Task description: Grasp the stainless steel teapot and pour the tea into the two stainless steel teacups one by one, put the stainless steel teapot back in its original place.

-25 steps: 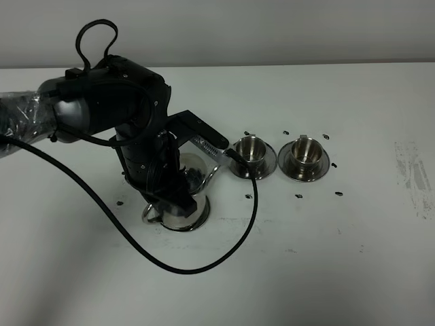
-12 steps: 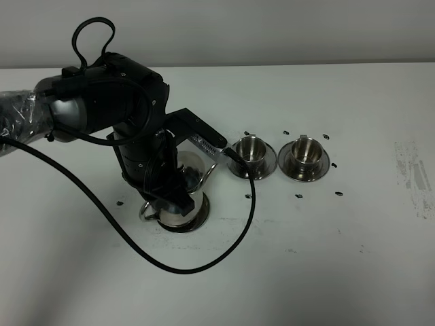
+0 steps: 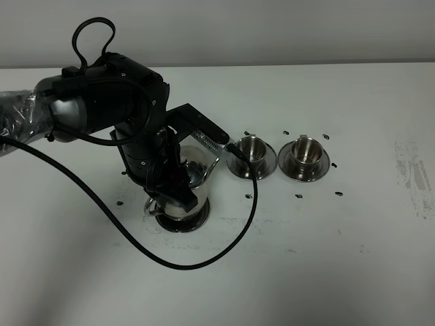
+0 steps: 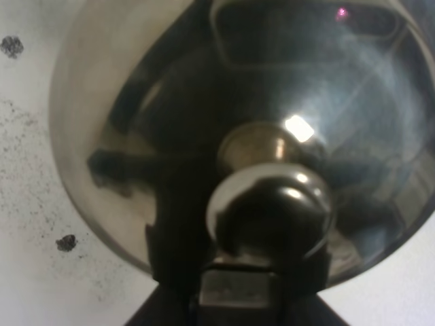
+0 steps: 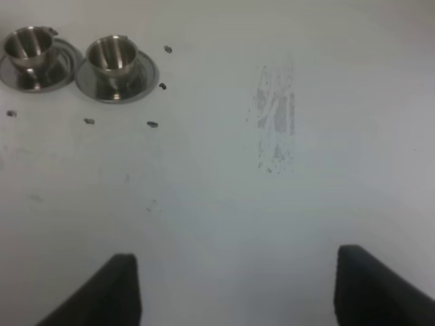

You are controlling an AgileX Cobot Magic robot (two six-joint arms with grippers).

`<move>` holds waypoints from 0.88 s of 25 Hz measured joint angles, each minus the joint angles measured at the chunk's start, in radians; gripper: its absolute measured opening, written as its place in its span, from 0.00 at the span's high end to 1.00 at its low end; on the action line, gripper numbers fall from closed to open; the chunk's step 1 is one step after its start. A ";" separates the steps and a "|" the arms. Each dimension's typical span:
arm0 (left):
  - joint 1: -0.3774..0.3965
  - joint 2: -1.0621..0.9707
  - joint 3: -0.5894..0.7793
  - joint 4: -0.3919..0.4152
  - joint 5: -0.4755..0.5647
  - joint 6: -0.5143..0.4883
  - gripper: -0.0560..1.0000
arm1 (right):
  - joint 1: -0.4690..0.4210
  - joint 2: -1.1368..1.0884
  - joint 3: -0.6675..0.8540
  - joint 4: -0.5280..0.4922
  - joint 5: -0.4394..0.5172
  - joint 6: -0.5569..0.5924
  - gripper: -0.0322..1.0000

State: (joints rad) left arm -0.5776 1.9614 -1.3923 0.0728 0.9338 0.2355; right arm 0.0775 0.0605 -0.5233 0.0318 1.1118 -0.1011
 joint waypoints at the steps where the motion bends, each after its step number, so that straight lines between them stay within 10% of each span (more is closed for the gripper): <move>1: 0.000 0.000 0.000 0.000 -0.001 0.002 0.77 | 0.000 0.000 0.000 0.000 0.000 0.000 0.40; 22: 0.031 -0.055 0.005 -0.014 0.022 0.339 0.77 | 0.000 0.000 0.000 0.000 0.000 0.000 0.40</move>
State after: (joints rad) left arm -0.5465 1.9060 -1.3874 0.0584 0.9561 0.5747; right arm 0.0775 0.0605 -0.5233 0.0318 1.1118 -0.1011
